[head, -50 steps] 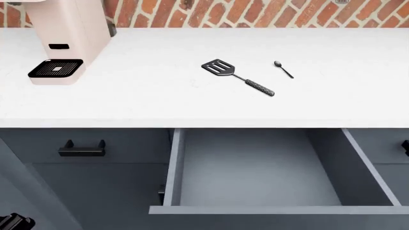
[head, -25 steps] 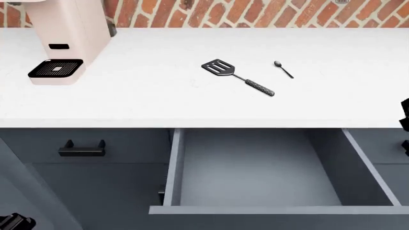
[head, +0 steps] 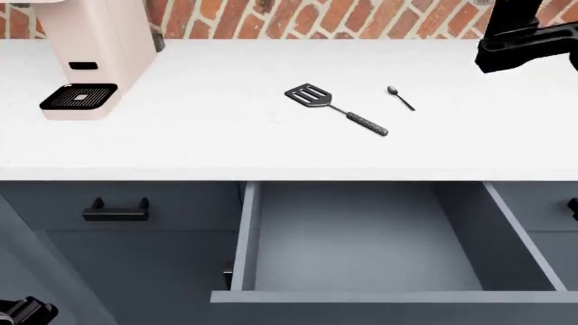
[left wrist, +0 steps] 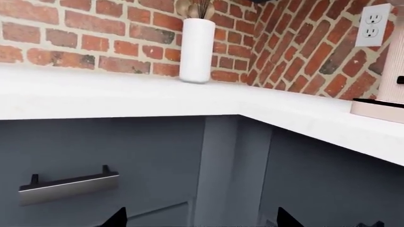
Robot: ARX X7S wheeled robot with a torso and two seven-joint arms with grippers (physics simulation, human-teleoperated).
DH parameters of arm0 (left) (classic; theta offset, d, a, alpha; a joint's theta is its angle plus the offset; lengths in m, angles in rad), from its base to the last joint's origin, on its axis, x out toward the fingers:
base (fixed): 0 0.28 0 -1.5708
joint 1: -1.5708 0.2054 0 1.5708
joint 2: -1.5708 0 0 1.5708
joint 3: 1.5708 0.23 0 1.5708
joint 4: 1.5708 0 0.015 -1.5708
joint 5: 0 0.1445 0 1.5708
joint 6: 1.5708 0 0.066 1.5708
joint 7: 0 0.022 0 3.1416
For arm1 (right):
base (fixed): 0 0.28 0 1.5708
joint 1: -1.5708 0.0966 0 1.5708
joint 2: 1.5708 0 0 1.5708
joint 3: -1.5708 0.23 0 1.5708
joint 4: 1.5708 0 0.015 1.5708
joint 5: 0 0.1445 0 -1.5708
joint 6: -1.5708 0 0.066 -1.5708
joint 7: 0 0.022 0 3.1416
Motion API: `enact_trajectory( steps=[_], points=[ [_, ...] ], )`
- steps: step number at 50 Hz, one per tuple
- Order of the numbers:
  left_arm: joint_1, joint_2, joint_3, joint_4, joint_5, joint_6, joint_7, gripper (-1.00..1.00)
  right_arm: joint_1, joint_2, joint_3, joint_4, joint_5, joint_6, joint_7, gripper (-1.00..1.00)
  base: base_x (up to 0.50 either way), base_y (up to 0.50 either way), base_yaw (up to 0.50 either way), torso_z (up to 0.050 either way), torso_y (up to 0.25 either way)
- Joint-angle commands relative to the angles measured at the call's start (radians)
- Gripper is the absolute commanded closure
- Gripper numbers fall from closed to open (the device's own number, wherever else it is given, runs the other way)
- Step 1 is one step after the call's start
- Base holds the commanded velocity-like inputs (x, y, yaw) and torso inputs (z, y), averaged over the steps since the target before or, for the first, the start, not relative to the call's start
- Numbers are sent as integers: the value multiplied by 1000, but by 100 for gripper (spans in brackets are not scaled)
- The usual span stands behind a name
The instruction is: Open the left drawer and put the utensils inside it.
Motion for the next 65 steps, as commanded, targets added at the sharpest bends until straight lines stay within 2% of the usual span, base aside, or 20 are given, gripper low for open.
enact_trajectory(
  steps=[1, 5, 12, 18, 32, 52, 60, 65],
  points=[
    [-10, -3, 13, -8, 2, -5, 2, -100, 306, -275, -225, 478, -129, 27, -201, -100, 0, 0, 0, 0, 0],
    [-15, -5, 17, -16, 1, -5, 4, -100, 339, -331, -317, 610, -217, -28, -285, -100, 0, 0, 0, 0, 0],
    [-25, -10, 22, -23, -9, -12, 11, -100, 425, -429, -410, 906, -319, -115, -433, -100, 0, 0, 0, 0, 0],
    [-17, -16, 22, 7, -11, -28, 6, -100, 484, -505, -473, 1076, -369, -145, -519, -100, 0, 0, 0, 0, 0],
    [-14, -21, 29, 8, -14, -25, 12, -100, 453, -541, -521, 1130, -387, -194, -613, -100, 0, 0, 0, 0, 0],
    [-13, -25, 33, -2, -19, -17, 13, -100, 438, -563, -565, 1168, -419, -223, -642, -100, 59, -49, 0, 0, 1],
    [-27, -25, 41, -26, -14, -18, 13, -100, 471, -668, -662, 1415, -494, -286, -779, -100, 0, 0, 0, 0, 0],
    [-36, -25, 45, -38, -7, -23, 10, -100, 528, -801, -724, 1769, -584, -460, -901, -100, 0, 0, 0, 0, 0]
  ],
)
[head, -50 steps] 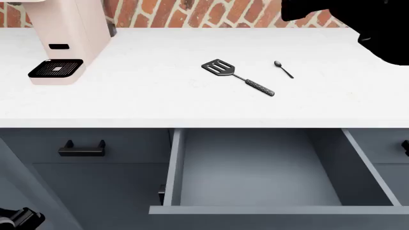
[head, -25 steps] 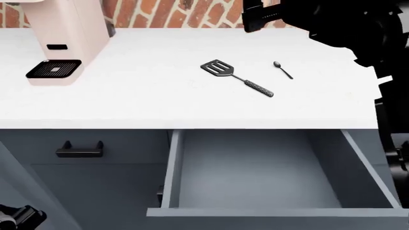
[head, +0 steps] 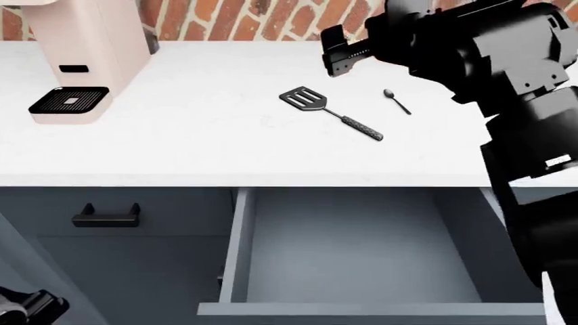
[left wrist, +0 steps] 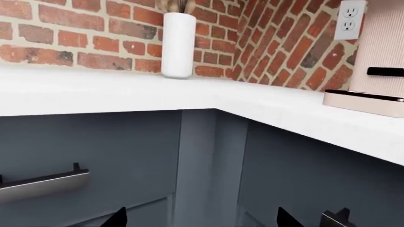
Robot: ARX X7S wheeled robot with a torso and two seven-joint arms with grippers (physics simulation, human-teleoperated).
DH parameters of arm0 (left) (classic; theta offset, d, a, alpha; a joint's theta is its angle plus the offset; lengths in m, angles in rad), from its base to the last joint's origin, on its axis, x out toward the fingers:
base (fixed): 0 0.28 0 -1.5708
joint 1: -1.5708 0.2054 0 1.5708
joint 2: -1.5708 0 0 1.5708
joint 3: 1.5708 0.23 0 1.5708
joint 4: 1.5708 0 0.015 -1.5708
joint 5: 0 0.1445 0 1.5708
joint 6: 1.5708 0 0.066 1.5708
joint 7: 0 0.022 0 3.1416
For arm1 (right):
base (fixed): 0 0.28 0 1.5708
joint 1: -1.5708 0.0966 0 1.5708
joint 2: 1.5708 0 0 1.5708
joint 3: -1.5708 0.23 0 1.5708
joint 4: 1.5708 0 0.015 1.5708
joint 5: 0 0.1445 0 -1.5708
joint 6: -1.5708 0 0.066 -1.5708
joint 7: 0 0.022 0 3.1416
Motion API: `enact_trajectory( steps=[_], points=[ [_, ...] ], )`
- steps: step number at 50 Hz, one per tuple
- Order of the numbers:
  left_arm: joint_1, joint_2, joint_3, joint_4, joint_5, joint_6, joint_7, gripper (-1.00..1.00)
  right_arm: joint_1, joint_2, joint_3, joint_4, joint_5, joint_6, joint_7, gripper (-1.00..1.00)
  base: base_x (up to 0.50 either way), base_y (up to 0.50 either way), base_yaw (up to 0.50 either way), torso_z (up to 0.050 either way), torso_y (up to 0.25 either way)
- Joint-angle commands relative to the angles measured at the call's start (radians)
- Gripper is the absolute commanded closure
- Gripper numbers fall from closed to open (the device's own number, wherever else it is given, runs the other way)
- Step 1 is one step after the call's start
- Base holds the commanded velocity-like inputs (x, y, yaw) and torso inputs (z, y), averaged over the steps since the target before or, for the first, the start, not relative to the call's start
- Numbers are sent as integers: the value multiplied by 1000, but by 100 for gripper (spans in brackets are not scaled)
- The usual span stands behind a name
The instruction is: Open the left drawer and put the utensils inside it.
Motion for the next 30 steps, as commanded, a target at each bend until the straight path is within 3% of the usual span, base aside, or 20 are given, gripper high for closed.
enact_trajectory(
  steps=[1, 19, 30],
  points=[
    [-16, -1, 9, -26, 8, -3, -3, -100, 64, -175, -96, 443, -125, -188, -174, -100, 0, 0, 0, 0, 0],
    [-81, -9, 33, -82, 10, -47, -2, -100, 6, -211, 223, 444, -574, -120, -218, -100, 0, 0, 0, 0, 0],
    [-111, -9, 59, -100, 31, -55, -4, -100, -53, -211, 299, 445, -671, -103, -269, -100, 0, 0, 0, 0, 0]
  ],
)
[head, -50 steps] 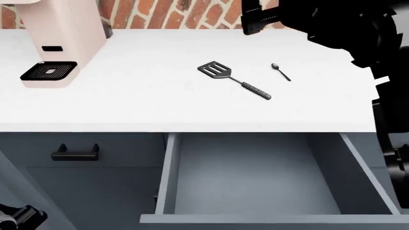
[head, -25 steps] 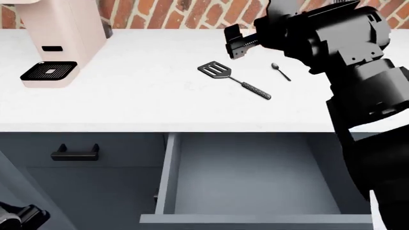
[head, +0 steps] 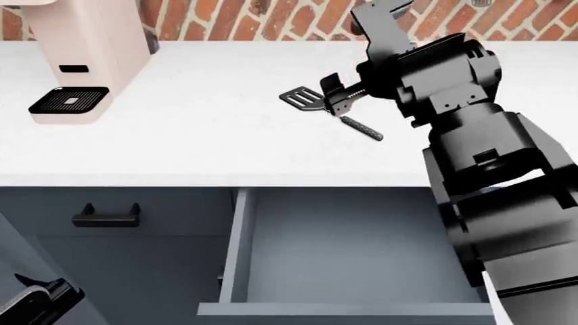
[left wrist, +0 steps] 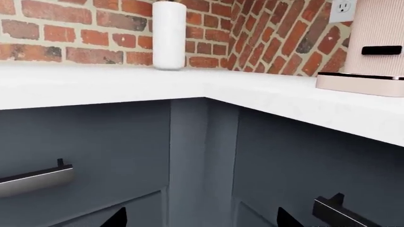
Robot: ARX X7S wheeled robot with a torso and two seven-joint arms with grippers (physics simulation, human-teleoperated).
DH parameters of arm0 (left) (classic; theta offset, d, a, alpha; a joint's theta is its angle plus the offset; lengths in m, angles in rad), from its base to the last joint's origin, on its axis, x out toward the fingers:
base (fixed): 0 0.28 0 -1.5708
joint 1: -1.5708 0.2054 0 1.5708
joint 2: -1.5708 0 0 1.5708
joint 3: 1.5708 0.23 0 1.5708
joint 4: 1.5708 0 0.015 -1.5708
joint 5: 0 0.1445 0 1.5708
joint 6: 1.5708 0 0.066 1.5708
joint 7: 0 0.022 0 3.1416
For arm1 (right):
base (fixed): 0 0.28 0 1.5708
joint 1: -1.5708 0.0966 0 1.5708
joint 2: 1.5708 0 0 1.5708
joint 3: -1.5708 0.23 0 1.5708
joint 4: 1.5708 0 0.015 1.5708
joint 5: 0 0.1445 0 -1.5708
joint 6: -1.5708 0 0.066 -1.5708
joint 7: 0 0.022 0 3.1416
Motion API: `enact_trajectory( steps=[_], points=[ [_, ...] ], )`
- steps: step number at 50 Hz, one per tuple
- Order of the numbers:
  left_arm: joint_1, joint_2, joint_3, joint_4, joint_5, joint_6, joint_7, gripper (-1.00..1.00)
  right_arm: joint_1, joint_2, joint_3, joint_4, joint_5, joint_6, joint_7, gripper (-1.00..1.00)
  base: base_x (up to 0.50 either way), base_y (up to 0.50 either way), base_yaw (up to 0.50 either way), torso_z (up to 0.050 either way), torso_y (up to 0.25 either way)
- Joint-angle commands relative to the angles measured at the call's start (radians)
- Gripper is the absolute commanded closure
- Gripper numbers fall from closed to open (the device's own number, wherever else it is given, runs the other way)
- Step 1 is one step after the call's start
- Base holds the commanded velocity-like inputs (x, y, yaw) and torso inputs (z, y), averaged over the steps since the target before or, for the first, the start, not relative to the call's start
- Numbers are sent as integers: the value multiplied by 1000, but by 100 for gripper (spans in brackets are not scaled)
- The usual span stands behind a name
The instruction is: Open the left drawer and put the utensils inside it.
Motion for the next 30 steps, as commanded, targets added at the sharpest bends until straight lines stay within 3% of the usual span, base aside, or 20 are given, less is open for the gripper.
enact_trajectory(
  steps=[1, 16, 30],
  points=[
    [-22, -3, 19, -10, 18, -13, -5, -100, -44, -15, 94, 23, -137, 10, -51, -100, 0, 0, 0, 0, 0],
    [-17, -8, 27, -19, 1, 9, 18, -100, -44, -18, 70, 23, -109, -9, -29, -100, 0, 0, 0, 0, 0],
    [-32, -10, 36, -42, 14, -9, 7, -100, -47, -18, 70, 23, -116, 4, -29, -100, 0, 0, 0, 49, 0]
  ],
)
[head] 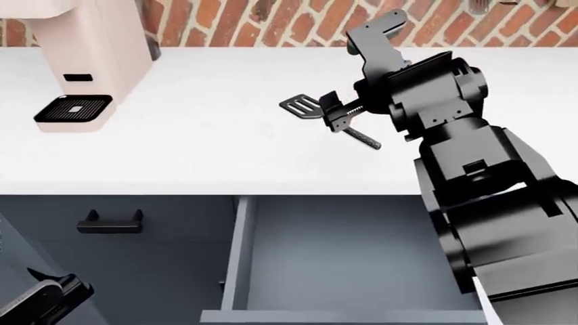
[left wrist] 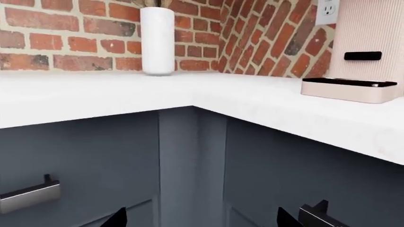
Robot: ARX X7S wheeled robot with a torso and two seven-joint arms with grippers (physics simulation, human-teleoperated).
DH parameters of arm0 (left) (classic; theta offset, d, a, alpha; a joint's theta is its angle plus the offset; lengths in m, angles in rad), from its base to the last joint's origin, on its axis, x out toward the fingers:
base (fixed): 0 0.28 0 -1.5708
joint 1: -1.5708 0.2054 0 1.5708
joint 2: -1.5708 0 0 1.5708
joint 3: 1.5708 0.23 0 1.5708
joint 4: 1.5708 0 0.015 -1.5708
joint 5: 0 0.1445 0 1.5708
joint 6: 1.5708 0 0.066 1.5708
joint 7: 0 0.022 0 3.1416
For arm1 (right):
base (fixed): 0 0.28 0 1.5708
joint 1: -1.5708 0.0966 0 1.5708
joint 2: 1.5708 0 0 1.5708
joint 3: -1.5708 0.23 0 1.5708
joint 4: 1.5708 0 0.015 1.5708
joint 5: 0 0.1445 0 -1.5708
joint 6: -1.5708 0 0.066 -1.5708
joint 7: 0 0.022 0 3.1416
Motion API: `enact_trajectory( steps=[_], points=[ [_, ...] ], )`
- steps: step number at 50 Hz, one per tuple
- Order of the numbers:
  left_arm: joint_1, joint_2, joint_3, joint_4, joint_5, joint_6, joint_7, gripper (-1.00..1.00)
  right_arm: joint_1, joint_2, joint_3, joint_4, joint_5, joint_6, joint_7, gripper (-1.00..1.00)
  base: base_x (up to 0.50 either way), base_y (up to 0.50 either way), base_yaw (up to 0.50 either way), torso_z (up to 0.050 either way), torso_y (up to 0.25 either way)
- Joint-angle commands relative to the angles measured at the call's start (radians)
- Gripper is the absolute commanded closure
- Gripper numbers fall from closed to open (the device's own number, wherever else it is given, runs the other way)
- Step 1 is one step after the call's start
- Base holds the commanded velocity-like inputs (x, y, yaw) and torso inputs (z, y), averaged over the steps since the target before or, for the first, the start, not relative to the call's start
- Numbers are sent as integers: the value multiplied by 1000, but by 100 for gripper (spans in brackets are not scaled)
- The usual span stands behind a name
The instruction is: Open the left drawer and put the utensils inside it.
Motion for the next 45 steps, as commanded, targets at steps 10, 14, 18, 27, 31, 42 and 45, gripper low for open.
enact_trajectory(
  steps=[10, 14, 18, 27, 31, 42, 45],
  points=[
    [-3, -2, 5, -21, 0, 12, 0, -100, -12, -1, -11, 1, 0, 6, 5, -100, 0, 0, 0, 50, 0],
    [1, -2, 3, -20, -2, 22, 1, -100, -17, 3, 10, 1, -17, -5, 7, -100, 0, 0, 0, 50, 0],
    [3, -2, 3, -17, -3, 22, 0, -100, -21, 5, 32, 1, -28, -10, 4, -100, 0, 0, 0, 50, 0],
    [2, -9, 16, -16, 7, 30, 10, -100, -23, 8, 82, 1, -37, -28, -11, -100, 0, 0, 0, 6, -56],
    [6, -11, 16, -9, 8, 24, 6, -100, -18, 8, 85, 1, -42, -27, -11, -100, 0, 0, 0, 0, -193],
    [7, -12, 22, -9, 15, 28, 5, -100, -11, 20, 69, 1, -54, -46, 25, -100, 0, 0, 0, 0, -206],
    [9, -13, 22, -8, 15, 29, 4, -100, -8, 20, 63, 1, -53, -48, 28, -100, 0, 0, 0, 0, -194]
  ],
)
